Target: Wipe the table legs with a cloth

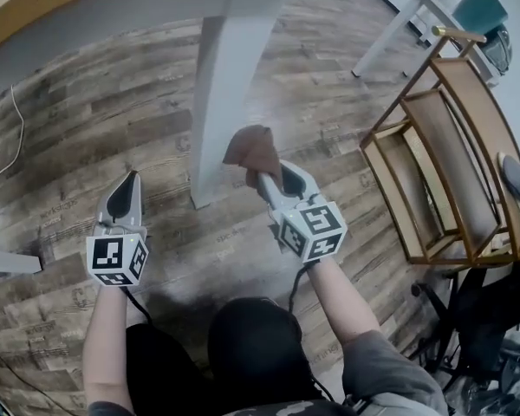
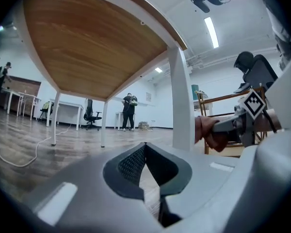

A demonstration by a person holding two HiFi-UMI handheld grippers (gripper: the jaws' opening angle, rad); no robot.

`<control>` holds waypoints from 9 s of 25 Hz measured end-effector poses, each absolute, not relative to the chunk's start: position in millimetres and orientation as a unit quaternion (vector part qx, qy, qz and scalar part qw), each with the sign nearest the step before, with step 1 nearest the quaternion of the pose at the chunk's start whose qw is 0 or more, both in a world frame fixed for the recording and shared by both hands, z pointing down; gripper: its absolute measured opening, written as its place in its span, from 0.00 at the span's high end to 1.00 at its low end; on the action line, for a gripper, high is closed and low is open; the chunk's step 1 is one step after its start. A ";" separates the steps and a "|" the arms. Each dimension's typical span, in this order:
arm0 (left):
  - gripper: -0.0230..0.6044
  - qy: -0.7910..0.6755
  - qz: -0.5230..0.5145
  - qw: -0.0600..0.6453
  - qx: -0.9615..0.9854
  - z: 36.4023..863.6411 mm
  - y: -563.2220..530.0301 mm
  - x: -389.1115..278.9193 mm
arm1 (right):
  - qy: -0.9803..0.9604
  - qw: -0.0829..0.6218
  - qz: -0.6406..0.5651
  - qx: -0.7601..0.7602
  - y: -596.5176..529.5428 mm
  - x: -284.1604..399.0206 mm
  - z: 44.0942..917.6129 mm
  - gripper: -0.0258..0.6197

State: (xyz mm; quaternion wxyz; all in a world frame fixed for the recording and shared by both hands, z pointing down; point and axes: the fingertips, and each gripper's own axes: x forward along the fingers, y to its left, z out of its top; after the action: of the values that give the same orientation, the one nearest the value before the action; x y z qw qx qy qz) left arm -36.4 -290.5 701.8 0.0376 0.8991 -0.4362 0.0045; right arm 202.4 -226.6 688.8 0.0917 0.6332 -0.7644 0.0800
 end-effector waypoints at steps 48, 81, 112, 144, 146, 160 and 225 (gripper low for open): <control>0.93 -0.450 0.084 0.083 0.885 801.3 -279.1 21.1 | -0.813 0.245 0.259 0.460 -238.1 156.5 896.7 0.83; 0.93 -0.412 -0.026 -0.096 0.906 497.8 -319.3 24.8 | -0.772 0.200 -0.390 0.460 -322.2 146.6 459.1 0.83; 0.93 -0.387 0.102 0.113 0.909 840.8 -268.1 20.4 | -0.833 0.389 -0.127 0.372 -311.5 149.1 888.5 0.83; 0.93 -0.438 0.057 0.123 0.889 706.6 -297.3 -15.1 | -0.776 0.295 0.018 0.558 -287.1 210.1 767.8 0.83; 0.93 -0.418 0.072 0.125 0.897 678.3 -281.7 -9.5 | -0.774 0.286 0.039 0.563 -273.0 211.8 736.8 0.83; 0.93 -0.380 0.108 0.168 0.903 488.7 -209.8 2.3 | -0.754 0.283 0.108 0.583 -234.1 197.0 544.2 0.83; 0.93 -0.405 0.030 0.159 0.900 182.8 191.0 -87.7 | -0.817 0.092 0.101 0.560 185.5 62.1 187.4 0.83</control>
State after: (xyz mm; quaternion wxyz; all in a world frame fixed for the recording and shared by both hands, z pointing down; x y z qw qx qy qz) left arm -87.7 191.0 182.8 0.1587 0.9000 -0.4049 0.0297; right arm 62.1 185.5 187.4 0.0922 0.5602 -0.8170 0.1006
